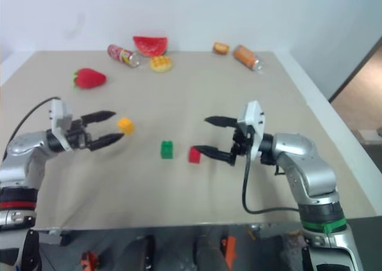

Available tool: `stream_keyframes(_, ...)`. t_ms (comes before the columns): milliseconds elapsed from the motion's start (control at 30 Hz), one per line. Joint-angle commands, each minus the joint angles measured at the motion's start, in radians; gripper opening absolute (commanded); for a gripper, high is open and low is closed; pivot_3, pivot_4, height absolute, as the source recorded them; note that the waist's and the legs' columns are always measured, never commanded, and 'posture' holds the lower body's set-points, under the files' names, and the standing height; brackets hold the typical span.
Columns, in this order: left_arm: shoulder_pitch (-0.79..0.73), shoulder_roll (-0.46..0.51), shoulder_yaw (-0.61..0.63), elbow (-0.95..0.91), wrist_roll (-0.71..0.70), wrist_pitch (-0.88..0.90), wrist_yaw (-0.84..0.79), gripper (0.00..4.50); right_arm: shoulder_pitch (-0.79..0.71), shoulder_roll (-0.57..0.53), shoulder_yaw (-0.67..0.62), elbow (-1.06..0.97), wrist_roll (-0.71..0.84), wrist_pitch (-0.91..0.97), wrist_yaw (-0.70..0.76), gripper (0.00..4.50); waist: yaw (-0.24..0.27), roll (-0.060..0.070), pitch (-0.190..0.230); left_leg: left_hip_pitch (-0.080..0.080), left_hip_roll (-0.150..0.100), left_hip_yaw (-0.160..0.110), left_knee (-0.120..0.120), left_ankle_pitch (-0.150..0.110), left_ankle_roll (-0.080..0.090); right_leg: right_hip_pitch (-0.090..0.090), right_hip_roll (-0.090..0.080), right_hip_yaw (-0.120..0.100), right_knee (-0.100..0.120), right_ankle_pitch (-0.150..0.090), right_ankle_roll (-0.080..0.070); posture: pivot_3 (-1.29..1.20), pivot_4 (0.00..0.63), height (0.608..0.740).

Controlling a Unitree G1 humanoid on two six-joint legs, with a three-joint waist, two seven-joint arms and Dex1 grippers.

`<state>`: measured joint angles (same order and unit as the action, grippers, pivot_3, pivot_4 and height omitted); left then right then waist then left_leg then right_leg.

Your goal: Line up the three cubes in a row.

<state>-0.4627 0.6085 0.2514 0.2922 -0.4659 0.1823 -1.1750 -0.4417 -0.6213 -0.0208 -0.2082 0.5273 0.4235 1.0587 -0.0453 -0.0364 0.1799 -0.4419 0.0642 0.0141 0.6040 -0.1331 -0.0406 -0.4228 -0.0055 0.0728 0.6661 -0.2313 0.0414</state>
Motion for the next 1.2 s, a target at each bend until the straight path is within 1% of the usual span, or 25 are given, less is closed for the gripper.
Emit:
stream_keyframes(33, 0.064, -0.002, 0.068, -0.123, -0.04, 0.122, 0.174, 4.45, -0.013, 0.015, 0.008, -0.019, -0.006, -0.029, -0.011, 4.5, -0.003, 0.0, 0.0, 0.0, 0.0, 0.0, 0.0, 0.0, 0.0, 0.0, 0.0, 0.0, 0.0, 0.0, 0.0, 0.0, 0.15, 0.74)
stream_keyframes(133, 0.113, -0.032, 0.09, -0.208, -0.059, 0.191, 0.302, 4.45, -0.023, 0.032, 0.018, -0.037, 0.002, -0.025, -0.023, 4.5, -0.001, 0.0, 0.0, 0.0, 0.001, 0.0, -0.001, 0.0, 0.0, -0.001, 0.001, 0.0, 0.0, 0.0, 0.0, 0.0, 0.15, 0.74)
stream_keyframes(200, 0.135, -0.051, 0.089, -0.231, -0.054, 0.211, 0.357, 4.45, -0.026, 0.039, 0.028, -0.044, -0.003, -0.027, -0.026, 4.5, 0.001, 0.0, 0.0, 0.0, 0.001, 0.0, -0.001, 0.0, 0.0, 0.0, 0.0, 0.0, 0.0, 0.0, 0.0, 0.0, 0.15, 0.74)
stream_keyframes(300, 0.156, -0.067, 0.069, -0.242, -0.044, 0.215, 0.394, 4.45, -0.031, 0.044, 0.037, -0.038, -0.009, -0.031, -0.024, 4.5, 0.001, 0.0, 0.0, 0.0, 0.0, 0.0, -0.001, 0.0, 0.0, 0.0, 0.0, 0.0, 0.0, 0.0, 0.0, 0.0, 0.15, 0.74)
stream_keyframes(400, 0.157, -0.073, 0.036, -0.236, -0.03, 0.206, 0.394, 4.45, -0.035, 0.045, 0.039, -0.031, -0.014, -0.038, -0.025, 4.5, 0.001, 0.0, 0.0, 0.0, 0.0, 0.0, -0.001, 0.0, 0.0, 0.0, 0.0, 0.0, 0.0, 0.0, 0.0, 0.0, 0.15, 0.74)
stream_keyframes(600, 0.083, -0.072, -0.012, -0.118, 0.021, 0.161, 0.39, 4.45, -0.025, 0.043, 0.029, -0.047, -0.009, -0.035, -0.035, 4.5, 0.001, 0.0, 0.0, 0.0, 0.0, 0.0, -0.001, 0.0, 0.0, 0.0, 0.0, 0.0, 0.0, 0.0, -0.001, 0.0, 0.15, 0.74)
stream_keyframes(733, -0.004, -0.094, -0.041, 0.021, 0.069, 0.098, 0.395, 4.45, -0.004, 0.036, 0.018, -0.066, -0.006, -0.031, -0.051, 4.5, 0.001, 0.0, 0.0, 0.0, 0.0, 0.0, -0.001, 0.0, 0.0, -0.001, 0.001, 0.0, 0.0, 0.0, -0.001, 0.0, 0.15, 0.74)
stream_keyframes(900, -0.084, -0.116, -0.088, 0.167, 0.122, 0.021, 0.36, 4.45, 0.004, 0.03, 0.011, -0.083, -0.002, -0.027, -0.066, 4.5, 0.001, 0.0, 0.0, 0.0, -0.001, 0.0, -0.001, 0.0, 0.0, 0.0, 0.0, 0.0, 0.0, 0.0, 0.0, 0.0, 0.15, 0.74)
stream_keyframes(1033, -0.128, -0.132, -0.112, 0.262, 0.151, -0.032, 0.34, 4.45, 0.013, 0.023, 0.002, -0.098, 0.004, -0.022, -0.073, 4.5, 0.001, 0.0, 0.0, 0.0, 0.0, 0.0, -0.001, 0.0, 0.0, -0.001, 0.001, 0.0, 0.0, 0.0, 0.0, 0.0, 0.15, 0.74)
stream_keyframes(1200, -0.18, -0.146, -0.122, 0.371, 0.19, -0.099, 0.353, 4.45, 0.026, 0.018, -0.004, -0.109, 0.004, -0.019, -0.083, 4.5, 0.001, 0.0, 0.0, 0.0, 0.0, 0.0, -0.001, 0.0, 0.0, -0.001, 0.001, 0.0, 0.0, 0.0, 0.0, 0.0, 0.15, 0.74)
